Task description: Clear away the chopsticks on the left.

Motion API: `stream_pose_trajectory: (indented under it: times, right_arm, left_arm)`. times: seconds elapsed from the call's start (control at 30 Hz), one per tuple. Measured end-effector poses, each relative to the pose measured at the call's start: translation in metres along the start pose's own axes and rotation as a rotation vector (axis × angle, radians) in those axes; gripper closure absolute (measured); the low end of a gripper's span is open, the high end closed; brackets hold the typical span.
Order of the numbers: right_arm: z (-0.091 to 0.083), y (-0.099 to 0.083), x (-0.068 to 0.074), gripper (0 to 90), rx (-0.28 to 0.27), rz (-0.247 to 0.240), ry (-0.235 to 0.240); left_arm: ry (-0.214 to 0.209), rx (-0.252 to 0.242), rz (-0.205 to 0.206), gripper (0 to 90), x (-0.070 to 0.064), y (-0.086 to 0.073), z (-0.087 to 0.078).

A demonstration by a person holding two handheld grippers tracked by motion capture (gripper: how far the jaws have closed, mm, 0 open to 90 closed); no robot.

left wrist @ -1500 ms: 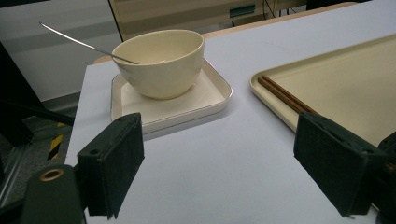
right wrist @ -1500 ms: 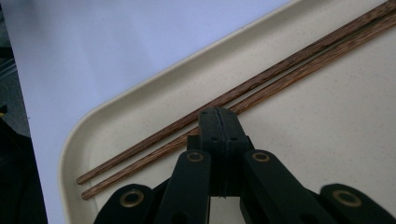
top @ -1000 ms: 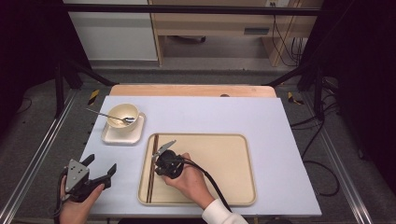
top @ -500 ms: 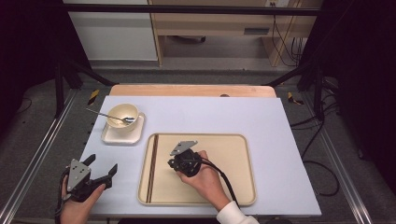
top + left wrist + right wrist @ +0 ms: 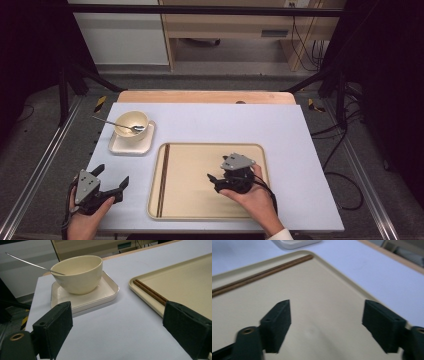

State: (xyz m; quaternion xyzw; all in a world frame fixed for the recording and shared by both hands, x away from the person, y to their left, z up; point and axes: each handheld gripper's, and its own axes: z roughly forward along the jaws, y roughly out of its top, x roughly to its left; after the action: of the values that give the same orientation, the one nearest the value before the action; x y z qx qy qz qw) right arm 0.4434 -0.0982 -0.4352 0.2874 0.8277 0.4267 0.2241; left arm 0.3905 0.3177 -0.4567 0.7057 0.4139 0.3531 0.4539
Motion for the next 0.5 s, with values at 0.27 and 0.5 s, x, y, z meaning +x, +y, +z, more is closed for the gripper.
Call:
stream_pose_trajectory:
  times: [0.27,0.5]
  right_arm:
    - [-0.042,-0.038,-0.033,9.5,-0.068,0.002,-0.186]
    - [-0.059,-0.060,-0.050,9.7,-0.088,0.059,-0.282]
  left_arm:
    - [-0.012,0.005,0.010,4.6,0.010,0.005,0.009]
    - [0.034,0.041,0.040,5.1,0.026,0.040,0.012]
